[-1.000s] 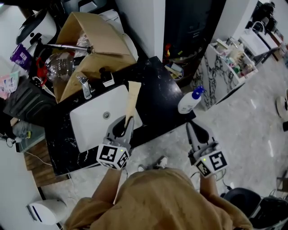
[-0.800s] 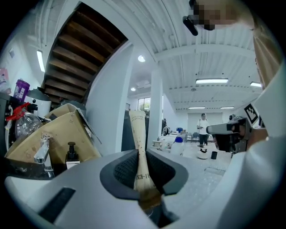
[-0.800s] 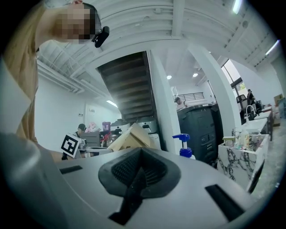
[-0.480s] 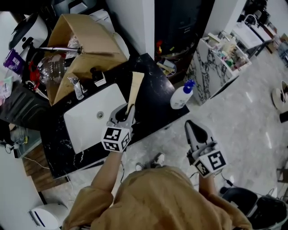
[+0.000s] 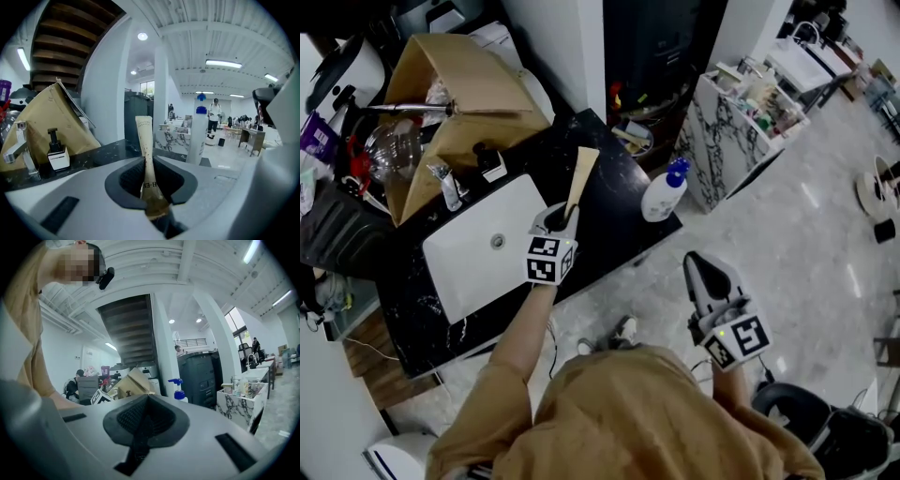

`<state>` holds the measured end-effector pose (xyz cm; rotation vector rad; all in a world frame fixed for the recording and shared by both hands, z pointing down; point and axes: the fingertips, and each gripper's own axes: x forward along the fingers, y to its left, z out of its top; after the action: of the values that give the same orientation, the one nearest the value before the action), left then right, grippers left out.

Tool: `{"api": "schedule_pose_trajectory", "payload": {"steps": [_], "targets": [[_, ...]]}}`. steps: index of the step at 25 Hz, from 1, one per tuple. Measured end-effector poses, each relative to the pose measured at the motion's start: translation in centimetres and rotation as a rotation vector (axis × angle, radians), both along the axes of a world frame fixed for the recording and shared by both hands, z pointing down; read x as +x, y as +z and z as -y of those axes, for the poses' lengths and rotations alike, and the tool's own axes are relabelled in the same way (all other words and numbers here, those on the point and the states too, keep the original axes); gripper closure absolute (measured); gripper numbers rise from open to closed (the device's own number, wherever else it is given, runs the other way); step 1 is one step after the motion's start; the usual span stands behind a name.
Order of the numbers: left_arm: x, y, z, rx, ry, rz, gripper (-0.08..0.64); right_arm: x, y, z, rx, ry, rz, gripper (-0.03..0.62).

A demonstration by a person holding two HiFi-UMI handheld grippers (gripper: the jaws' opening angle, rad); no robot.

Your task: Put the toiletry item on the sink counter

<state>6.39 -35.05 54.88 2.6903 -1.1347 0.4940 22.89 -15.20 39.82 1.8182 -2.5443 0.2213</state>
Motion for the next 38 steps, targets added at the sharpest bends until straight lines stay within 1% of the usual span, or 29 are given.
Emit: {"api": "schedule_pose_trajectory", "payload": {"steps": [4, 12, 21, 28, 35, 38], "targets": [[0.7, 2.0, 0.7, -0.009, 0.022, 0.082, 0.512, 0.4, 0.1, -0.4, -0.003, 0.012, -0.003, 0.588], [1.6, 5.1, 2.1, -0.062, 0.026, 0.163, 0.512, 0.9, 0.7, -0.8, -0.012, 0.028, 0.006, 0.588], [2.6, 7.4, 3.0, -0.122, 0.034, 0.222, 0.513, 2.0, 1.3, -0.6, -0.02, 0.039, 0.017, 0.588], [3.2, 8.5, 3.0, -0.153, 0.041, 0.232, 0.512, 2.8, 1.5, -0.3, -0.029, 0.05, 0.023, 0.588], [3.5, 9.7, 2.9, -0.163, 0.051, 0.27, 0.512, 3.3, 2.2, -0.2, -0.035, 0.052, 0.03, 0.588], [3.6, 9.9, 3.0, -0.188, 0.056, 0.276, 0.512, 3.4, 2.2, -0.1, -0.034, 0.046, 0.032, 0.588]]}}
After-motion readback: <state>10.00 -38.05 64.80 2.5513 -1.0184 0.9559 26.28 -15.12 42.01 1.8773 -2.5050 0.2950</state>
